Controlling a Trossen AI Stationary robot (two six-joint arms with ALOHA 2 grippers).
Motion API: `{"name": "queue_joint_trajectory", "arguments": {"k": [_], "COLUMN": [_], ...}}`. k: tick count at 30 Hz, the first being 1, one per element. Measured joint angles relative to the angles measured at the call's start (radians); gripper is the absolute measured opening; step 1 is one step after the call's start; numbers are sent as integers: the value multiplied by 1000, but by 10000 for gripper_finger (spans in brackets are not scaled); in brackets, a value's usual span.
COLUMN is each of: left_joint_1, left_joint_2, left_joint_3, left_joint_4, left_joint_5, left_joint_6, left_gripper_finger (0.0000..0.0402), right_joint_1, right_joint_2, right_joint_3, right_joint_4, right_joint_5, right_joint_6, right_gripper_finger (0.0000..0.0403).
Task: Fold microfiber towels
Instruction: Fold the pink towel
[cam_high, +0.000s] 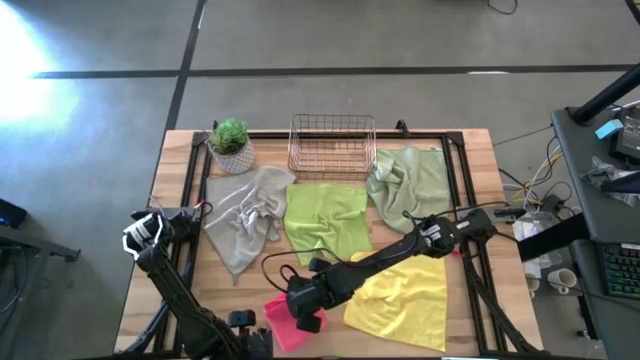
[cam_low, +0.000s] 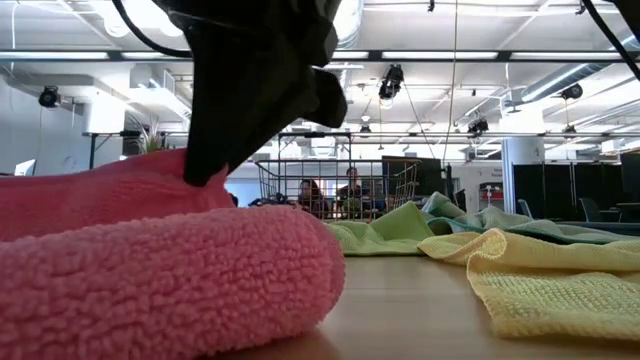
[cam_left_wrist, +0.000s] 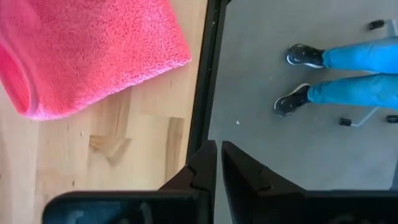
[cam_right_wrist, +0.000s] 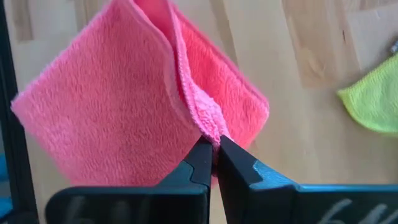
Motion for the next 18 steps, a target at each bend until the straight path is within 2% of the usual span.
{"name": "queue_joint_trajectory", "arguments": {"k": [6, 14, 18], "left_joint_1": [6, 5, 6], "left_joint_2": [0, 0, 0], "left_joint_3": [0, -1, -1], "left_joint_4": [-9, -8, -7], "left_joint_5": [-2, -4, -4], "left_joint_6": [10, 2, 1], "left_gripper_finger": [10, 12, 30], "right_joint_1": [-4, -8, -10], "right_joint_2": [0, 0, -20], "right_joint_3": [0, 0, 0], "right_joint_4": [14, 7, -38], "right_joint_5": [17, 24, 13], "right_joint_6": [-11, -10, -25], "right_gripper_finger": [19, 97, 130]}}
